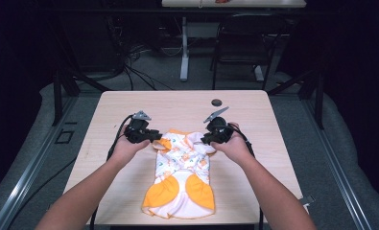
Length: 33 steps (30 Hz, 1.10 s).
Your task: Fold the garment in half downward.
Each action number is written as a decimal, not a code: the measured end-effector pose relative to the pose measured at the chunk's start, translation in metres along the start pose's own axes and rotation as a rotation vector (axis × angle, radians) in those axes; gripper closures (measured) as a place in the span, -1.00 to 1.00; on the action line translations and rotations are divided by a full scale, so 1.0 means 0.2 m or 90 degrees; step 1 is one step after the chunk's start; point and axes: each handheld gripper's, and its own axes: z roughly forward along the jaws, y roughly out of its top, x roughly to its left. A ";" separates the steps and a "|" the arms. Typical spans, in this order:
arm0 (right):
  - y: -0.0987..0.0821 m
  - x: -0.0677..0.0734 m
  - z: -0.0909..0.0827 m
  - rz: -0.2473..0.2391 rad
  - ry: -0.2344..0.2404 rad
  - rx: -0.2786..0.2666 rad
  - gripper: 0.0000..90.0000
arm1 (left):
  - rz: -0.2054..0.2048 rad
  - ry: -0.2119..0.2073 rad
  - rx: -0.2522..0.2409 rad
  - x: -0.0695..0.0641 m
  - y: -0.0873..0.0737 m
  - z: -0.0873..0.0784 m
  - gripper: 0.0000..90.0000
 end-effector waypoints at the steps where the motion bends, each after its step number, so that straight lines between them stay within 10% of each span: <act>1: 0.02 -0.01 0.01 0.000 0.003 0.005 0.64 | -0.002 0.001 0.002 0.01 0.01 0.01 0.62; 13: 0.13 -0.05 0.16 0.013 -0.012 0.016 0.62 | -0.008 0.008 0.006 0.07 0.06 0.13 0.62; 33: 0.08 -0.13 0.31 0.081 -0.057 0.036 0.37 | -0.004 0.026 0.040 0.09 0.02 0.32 0.42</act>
